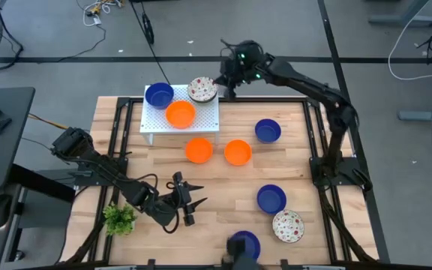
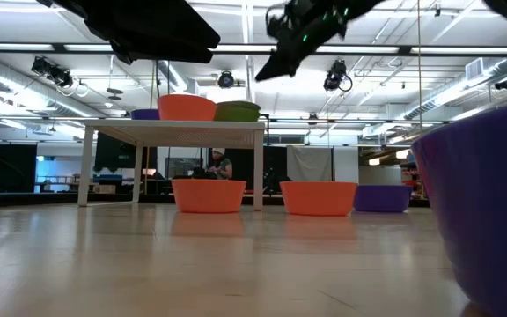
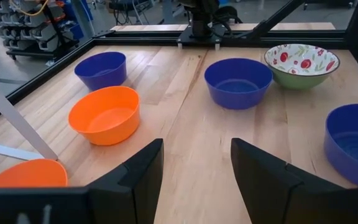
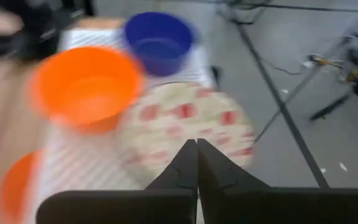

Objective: Pick & Place Mini bowls
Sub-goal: Stack the left orange bowl on top of the orange bowl on the shelf

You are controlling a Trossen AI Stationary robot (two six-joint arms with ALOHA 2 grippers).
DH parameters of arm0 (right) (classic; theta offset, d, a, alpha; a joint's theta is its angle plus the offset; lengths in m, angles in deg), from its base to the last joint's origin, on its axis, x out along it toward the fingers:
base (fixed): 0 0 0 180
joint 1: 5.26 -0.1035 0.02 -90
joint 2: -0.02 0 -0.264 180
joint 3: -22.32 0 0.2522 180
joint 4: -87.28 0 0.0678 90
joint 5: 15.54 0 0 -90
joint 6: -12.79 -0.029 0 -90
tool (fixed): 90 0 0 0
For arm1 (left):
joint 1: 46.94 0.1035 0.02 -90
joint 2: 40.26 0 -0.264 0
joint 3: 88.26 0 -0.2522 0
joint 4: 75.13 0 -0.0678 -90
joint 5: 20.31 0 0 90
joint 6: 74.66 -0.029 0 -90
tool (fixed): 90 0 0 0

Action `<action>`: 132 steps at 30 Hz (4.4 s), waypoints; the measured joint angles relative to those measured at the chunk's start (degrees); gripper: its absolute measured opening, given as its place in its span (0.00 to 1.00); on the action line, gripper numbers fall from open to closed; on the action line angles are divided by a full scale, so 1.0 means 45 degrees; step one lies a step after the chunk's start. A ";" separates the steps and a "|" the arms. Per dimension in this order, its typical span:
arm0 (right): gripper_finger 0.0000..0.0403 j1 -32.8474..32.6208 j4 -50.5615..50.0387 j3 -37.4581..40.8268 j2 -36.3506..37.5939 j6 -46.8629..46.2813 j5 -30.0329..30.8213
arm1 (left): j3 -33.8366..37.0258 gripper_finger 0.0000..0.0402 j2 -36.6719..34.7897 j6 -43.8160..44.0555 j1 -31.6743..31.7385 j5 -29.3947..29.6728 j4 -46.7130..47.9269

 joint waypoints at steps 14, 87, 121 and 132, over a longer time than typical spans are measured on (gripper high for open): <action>0.00 -0.8185 -0.0487 0.9270 0.8312 -0.2901 0.5288 | 0.0000 0.48 0.0000 -0.0012 -0.0207 0.0014 0.0008; 0.02 -1.7628 0.9806 1.7033 0.8586 -0.5611 1.3152 | -0.9812 0.01 0.1164 0.1901 0.2878 -0.3715 1.6188; 0.02 -1.7652 0.9606 1.7033 0.8586 -0.5907 1.2949 | -1.0069 0.02 -0.0534 -0.0538 1.0465 -0.6314 1.6630; 0.02 -1.7652 0.9611 1.7033 0.8590 -0.5903 1.2804 | -0.8221 0.02 -0.0384 -0.0335 1.0523 -0.6260 1.5347</action>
